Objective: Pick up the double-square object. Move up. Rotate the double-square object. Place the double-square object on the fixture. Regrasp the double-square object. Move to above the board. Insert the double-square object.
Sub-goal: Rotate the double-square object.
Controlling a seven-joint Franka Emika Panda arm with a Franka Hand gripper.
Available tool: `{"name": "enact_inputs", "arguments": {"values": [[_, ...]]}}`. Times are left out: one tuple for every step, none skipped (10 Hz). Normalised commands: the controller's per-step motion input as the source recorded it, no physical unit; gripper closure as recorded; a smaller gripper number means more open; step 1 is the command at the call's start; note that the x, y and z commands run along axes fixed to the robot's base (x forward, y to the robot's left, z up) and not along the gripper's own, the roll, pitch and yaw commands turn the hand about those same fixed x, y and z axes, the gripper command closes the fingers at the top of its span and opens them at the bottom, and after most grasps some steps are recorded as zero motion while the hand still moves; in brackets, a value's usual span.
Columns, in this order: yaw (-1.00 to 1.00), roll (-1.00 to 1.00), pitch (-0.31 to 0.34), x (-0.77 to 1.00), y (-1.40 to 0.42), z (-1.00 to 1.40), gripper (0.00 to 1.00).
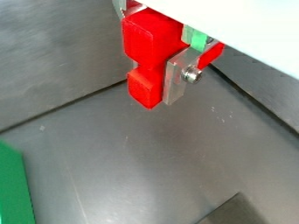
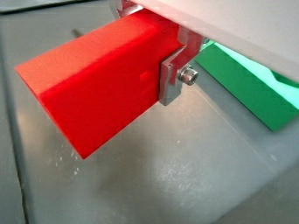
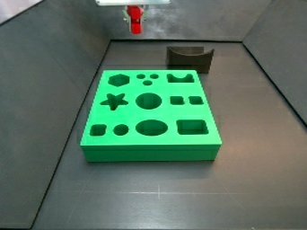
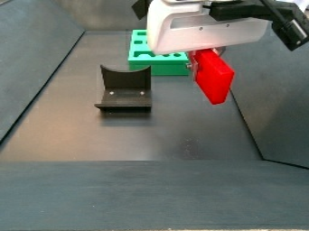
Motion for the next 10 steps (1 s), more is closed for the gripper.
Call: {"name": "enact_inputs", "arguments": {"values": [[-1.0,0.0,-0.001,0.01,0.01,-0.02,1.0],[-1.0,0.0,-0.001,0.01,0.01,-0.01,1.0],[-1.0,0.0,-0.001,0.01,0.01,-0.01,1.0],[-1.0,0.0,-0.001,0.01,0.01,-0.01,1.0],[-1.0,0.0,-0.001,0.01,0.01,-0.01,1.0],[-1.0,0.0,-0.001,0.01,0.01,-0.01,1.0],[-1.0,0.0,-0.001,0.01,0.01,-0.01,1.0],[-1.0,0.0,-0.002,0.01,0.01,-0.01,1.0],[-1.0,0.0,-0.002,0.01,0.01,-0.01,1.0],[-1.0,0.0,-0.002,0.01,0.01,-0.01,1.0]]}}
